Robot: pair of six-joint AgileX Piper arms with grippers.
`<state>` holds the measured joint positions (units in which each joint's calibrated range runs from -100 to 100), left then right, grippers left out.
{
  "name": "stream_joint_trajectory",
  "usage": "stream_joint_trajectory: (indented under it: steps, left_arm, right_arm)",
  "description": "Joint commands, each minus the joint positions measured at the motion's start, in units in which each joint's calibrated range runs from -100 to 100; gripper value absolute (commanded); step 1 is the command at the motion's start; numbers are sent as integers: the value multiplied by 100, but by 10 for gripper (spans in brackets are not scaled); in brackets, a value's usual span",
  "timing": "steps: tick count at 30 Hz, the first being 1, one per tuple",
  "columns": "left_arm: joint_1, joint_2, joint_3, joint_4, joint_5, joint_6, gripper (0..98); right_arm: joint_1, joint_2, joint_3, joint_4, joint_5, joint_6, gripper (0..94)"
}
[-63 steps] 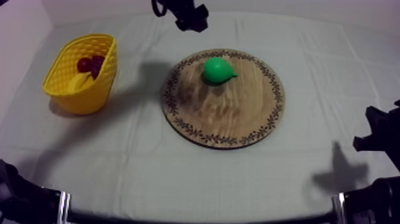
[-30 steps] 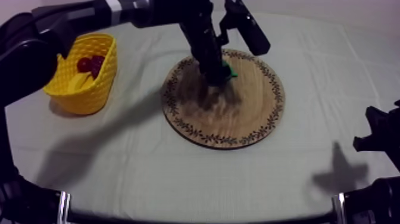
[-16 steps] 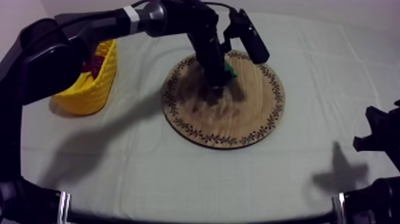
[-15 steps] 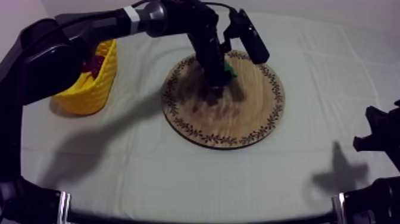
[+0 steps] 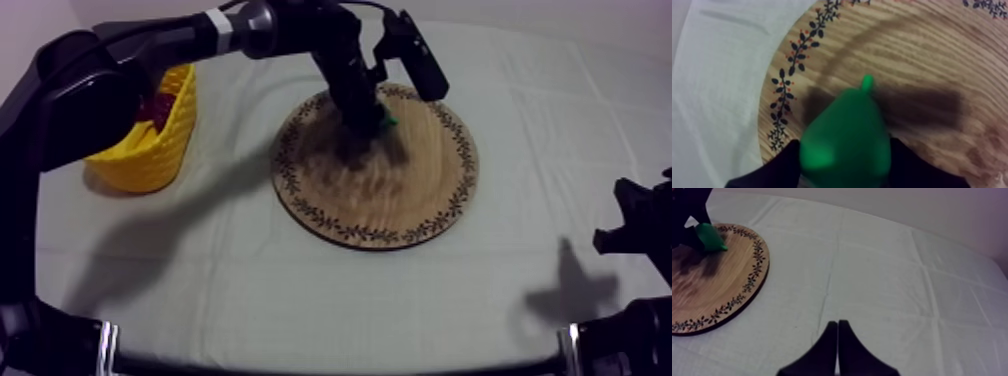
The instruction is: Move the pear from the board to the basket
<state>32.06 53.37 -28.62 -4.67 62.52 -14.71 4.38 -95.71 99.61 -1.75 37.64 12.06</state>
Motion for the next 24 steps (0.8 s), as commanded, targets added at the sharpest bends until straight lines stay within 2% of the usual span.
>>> stream_joint_trajectory:
  steps: [1,6,15,19,24]
  left_arm:
    - [-12,-35,27,11,5,-6,410]
    - [-65,-308,135,39,236,-31,418]
    - [-374,-1785,844,303,1005,-47,433]
    - [-549,-2642,1530,265,1266,73,418]
    - [-810,-3725,2528,113,1480,313,407]
  right_arm:
    - [-1,-5,5,2,2,2,3]
    - [-1,-5,5,2,2,2,3]
    - [-1,-5,5,2,2,6,3]
    - [-1,-5,5,2,2,7,3]
    - [-1,-5,5,2,2,7,3]
